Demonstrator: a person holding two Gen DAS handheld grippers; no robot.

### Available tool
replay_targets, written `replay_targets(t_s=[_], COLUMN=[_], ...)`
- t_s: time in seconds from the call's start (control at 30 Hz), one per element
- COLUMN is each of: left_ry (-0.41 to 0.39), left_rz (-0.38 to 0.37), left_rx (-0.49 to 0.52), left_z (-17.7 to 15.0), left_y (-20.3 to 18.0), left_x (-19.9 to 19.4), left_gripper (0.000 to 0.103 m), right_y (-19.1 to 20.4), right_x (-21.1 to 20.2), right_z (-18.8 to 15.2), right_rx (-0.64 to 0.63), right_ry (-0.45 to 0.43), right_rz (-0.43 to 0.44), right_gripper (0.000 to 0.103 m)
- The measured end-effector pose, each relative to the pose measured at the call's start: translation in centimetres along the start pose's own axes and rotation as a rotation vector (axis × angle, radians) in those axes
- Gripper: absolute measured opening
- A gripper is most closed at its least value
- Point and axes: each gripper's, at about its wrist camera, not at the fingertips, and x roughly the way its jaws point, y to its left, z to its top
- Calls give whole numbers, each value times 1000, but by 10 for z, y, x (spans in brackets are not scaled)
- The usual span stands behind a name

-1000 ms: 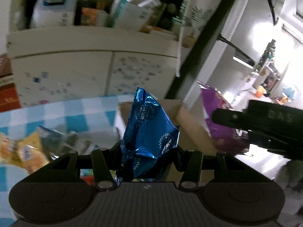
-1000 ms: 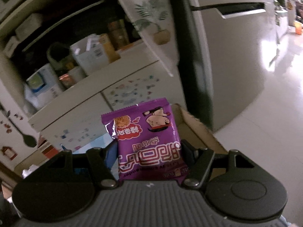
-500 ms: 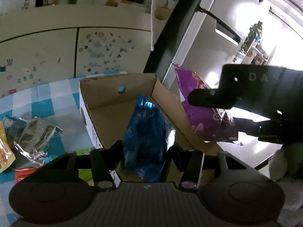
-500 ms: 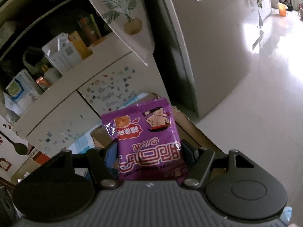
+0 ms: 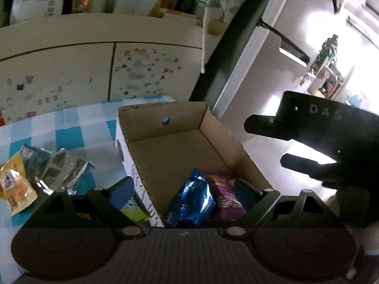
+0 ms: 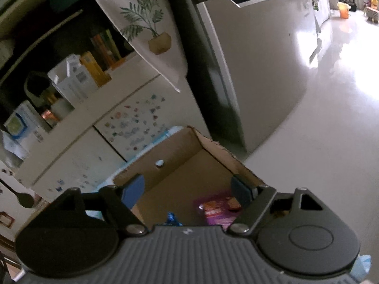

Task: Organize snacks
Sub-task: 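Carry both bags into the cardboard box and open both tools to release them, then withdraw both tools from the box back over the snack pile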

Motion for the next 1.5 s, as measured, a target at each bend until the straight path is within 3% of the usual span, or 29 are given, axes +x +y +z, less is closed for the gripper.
replay_targets(t_s=[0.27,0.4,0.67,0.87,0.97,1.27,1.5], left_ry=[0,-28,-68,-78,-53,196,251], left_rz=[46,115,237,270,320,265,251], left_rx=[-36,-50,-106,-206,-192,-234,-146], left_z=[5,8,21,23,17,-17,-39], left_y=[36,61,110,137,141,148,136], left_x=[-22,-40,-65,-72,-65,-9,11], left_gripper=[94,98,99,101,102,102,102], right_y=[20,30,53,74,84,76,72], right_x=[0,0,8,20,26,30,40], right_z=[-2,-6,-20,-41,-55,-54,-52], right_rx=[-55,-103,-185,-264,-317,-248,-158], right_ry=[-22,-23,31,116,151,168,233], right_rz=[137,167,256,340,325,325,383], right_gripper=[81,81,81,81,81,81,81])
